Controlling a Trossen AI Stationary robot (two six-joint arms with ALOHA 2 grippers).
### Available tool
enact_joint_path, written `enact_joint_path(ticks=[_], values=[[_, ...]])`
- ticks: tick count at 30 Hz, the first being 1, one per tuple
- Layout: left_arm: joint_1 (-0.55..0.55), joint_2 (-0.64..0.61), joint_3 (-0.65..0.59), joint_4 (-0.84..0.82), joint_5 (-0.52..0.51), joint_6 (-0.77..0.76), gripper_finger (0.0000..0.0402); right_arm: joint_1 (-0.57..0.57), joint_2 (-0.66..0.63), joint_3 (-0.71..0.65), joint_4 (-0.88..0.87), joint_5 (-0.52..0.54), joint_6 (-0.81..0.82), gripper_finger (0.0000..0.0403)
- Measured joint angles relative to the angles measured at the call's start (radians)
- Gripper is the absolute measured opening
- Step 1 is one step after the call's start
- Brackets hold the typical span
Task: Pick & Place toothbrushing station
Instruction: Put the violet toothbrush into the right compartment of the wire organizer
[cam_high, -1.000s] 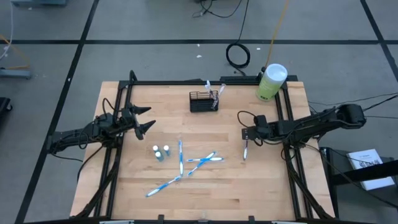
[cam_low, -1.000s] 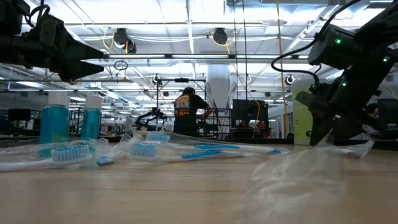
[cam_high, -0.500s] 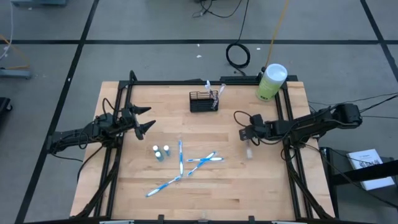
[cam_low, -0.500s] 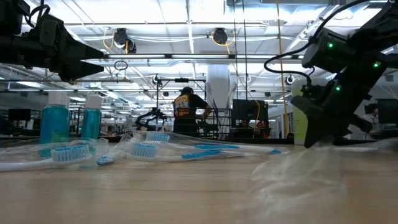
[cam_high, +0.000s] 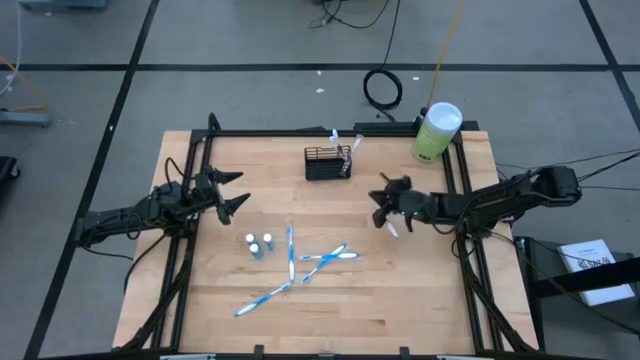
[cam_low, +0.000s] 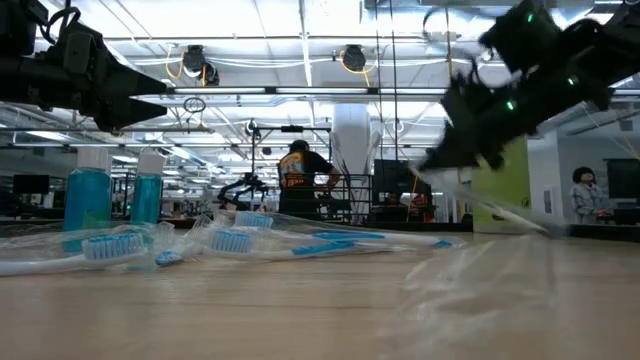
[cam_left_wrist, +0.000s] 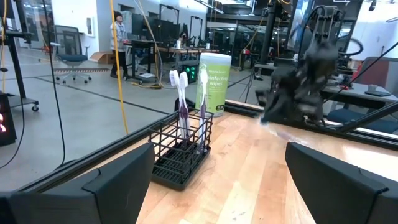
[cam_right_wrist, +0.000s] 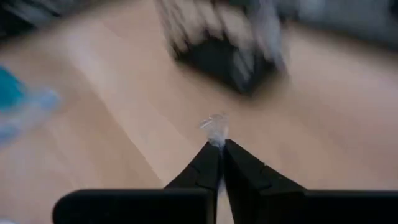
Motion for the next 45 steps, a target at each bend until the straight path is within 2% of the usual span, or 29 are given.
enact_joint_path(ticks=[4,6,9,13,17,22,29,38,45], values=[[0.000,0.000,0.000,0.000,0.000,0.000,0.0367,-0.021,0.000,0.000,0.399,-0.002,-0.336,0.0005],[0.000,0.000,0.000,0.000,0.000,0.000,0.0367,-0.045,0.008,0.000,0.590,-0.004,-0.449,0.0005],[0.000,0.000,0.000,0.000,0.000,0.000,0.0367,-0.115,0.027,0.000,0.814,-0.093,-0.517,0.0005],[0.000,0.000,0.000,0.000,0.000,0.000,0.0367,-0.230,0.100,0.020,0.994,-0.259,-0.482,0.0005],[0.000,0.000,0.000,0.000,0.000,0.000,0.0367,-0.311,0.221,0.108,1.030,-0.298,-0.467,0.0005],[0.000,0.000,0.000,0.000,0.000,0.000,0.0367,-0.368,0.377,0.260,1.031,-0.368,-0.561,0.0005],[0.000,0.000,0.000,0.000,0.000,0.000,0.0367,-0.400,0.509,0.407,1.054,-0.366,-0.593,0.0006],[0.000,0.000,0.000,0.000,0.000,0.000,0.0367,-0.404,0.646,0.451,1.085,-0.360,-0.648,0.0002],[0.000,0.000,0.000,0.000,0.000,0.000,0.0367,-0.402,0.663,0.449,1.076,-0.364,-0.635,0.0001]])
